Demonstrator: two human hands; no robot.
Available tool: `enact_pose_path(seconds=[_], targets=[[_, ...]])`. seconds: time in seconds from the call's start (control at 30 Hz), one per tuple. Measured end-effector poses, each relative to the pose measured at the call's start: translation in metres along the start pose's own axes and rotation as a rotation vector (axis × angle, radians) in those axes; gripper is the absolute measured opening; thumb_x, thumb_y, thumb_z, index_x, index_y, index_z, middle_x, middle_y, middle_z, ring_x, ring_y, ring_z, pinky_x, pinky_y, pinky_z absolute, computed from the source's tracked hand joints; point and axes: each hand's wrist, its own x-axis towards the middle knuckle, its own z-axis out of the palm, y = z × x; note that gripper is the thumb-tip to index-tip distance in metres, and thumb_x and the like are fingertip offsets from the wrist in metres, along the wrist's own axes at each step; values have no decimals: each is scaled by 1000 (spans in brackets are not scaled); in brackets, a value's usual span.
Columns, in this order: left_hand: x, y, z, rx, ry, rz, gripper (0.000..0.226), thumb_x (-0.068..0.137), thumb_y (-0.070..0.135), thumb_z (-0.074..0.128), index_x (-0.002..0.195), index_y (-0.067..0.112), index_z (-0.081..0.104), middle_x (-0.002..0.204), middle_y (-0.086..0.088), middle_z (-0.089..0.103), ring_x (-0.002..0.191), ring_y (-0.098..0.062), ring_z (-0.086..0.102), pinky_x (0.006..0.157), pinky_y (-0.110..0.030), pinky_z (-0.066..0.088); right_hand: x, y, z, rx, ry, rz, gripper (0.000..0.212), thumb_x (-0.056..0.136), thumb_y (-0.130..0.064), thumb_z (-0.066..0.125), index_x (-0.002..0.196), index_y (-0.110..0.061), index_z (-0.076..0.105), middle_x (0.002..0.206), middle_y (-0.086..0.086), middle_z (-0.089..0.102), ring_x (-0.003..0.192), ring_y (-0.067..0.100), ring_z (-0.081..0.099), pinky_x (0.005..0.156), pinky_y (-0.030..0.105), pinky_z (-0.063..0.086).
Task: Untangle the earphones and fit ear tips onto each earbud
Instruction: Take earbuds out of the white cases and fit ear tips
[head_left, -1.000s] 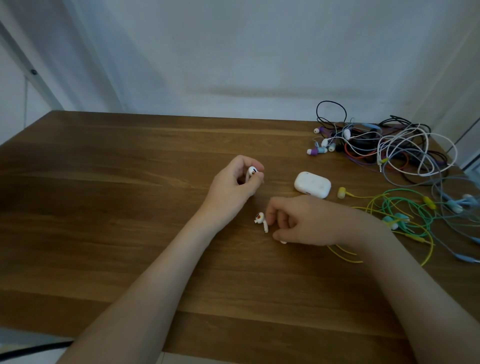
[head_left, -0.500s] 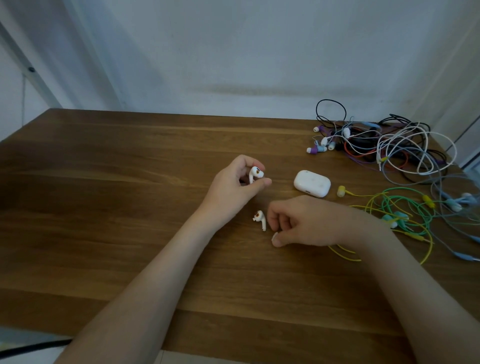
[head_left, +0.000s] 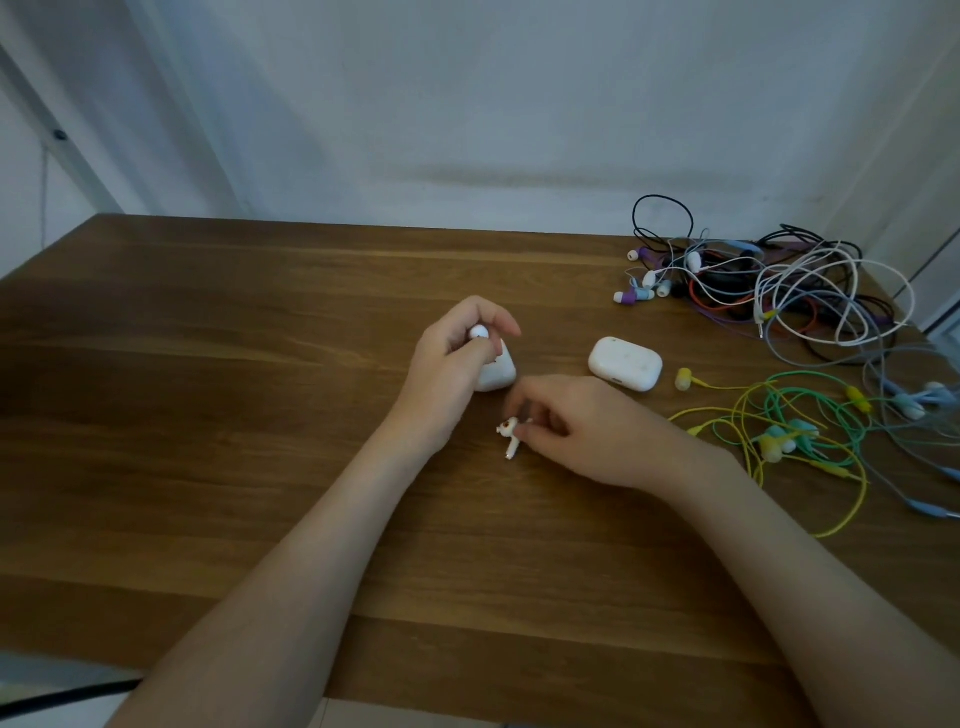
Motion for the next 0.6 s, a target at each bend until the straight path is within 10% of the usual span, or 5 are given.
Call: enact_pose_path(seconds=[0.27, 0.37, 0.6], targets=[[0, 0, 4, 66, -59, -12, 16, 93, 29, 59, 82, 21, 67, 74, -9, 57, 70, -11, 48, 64, -15, 38, 5, 11, -1, 235, 650, -45, 14, 92, -11, 57, 104, -17, 59, 90, -11, 57, 81, 4, 53, 68, 10, 42], [0, 2, 5, 71, -128, -27, 15, 93, 26, 58, 86, 19, 68, 72, -21, 49, 67, -17, 42, 58, -15, 34, 5, 11, 1, 255, 709, -117, 15, 92, -8, 57, 106, -14, 60, 95, -7, 59, 86, 4, 55, 73, 11, 43], [1, -1, 4, 119, -199, 3, 29, 93, 37, 53, 66, 40, 64, 56, 13, 43, 57, -3, 41, 63, -29, 32, 6, 12, 3, 251, 679, -113, 20, 93, -5, 54, 111, -13, 55, 90, -16, 55, 80, -5, 54, 72, 9, 43]])
